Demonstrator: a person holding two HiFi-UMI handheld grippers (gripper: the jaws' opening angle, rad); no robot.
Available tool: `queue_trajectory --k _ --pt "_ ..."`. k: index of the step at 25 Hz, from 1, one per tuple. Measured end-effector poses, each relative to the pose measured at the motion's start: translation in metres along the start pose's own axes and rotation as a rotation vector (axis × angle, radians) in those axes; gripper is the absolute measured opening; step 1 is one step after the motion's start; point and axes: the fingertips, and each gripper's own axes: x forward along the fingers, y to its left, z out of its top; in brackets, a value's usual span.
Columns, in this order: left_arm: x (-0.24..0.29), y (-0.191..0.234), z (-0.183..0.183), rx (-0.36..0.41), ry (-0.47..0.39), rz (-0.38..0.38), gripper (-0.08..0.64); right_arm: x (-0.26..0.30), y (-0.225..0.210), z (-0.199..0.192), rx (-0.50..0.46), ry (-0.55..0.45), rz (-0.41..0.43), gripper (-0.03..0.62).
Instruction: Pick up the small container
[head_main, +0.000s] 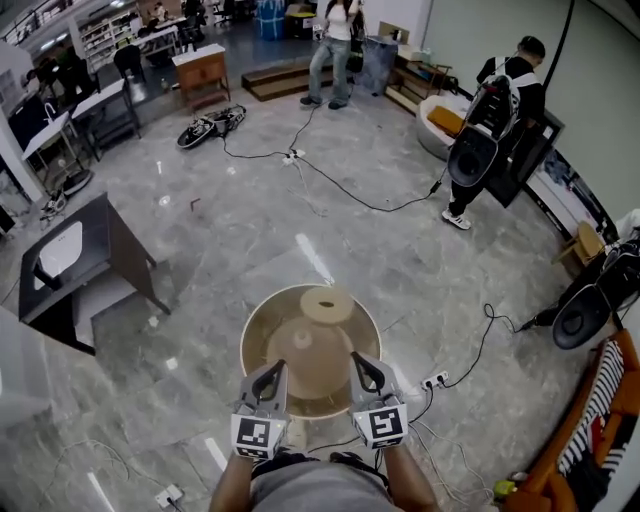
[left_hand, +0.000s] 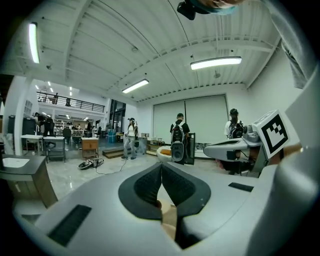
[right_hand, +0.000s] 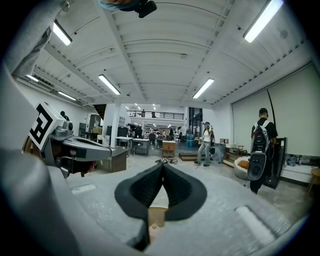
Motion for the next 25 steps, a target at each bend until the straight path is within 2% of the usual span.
queue_trajectory --k 10,15,22,25 --pt "0.045 0.042 -0.023 -0.015 0.03 -0.137 0.018 0.045 0.003 -0.009 0.012 0.042 -0.112 0.0" --pt "0.067 0.056 -0.041 -0.02 0.058 -0.155 0.018 0.063 0.004 -0.026 0.034 0.063 -0.121 0.0" --pt "0.105 0.066 -0.084 -0.034 0.106 -0.154 0.018 0.089 -0.006 -0.07 0.057 0.142 -0.096 0.0" --pt "0.121 0.066 -0.103 -0.033 0.121 -0.159 0.018 0.103 -0.014 -0.092 0.067 0.135 -0.086 0.0"
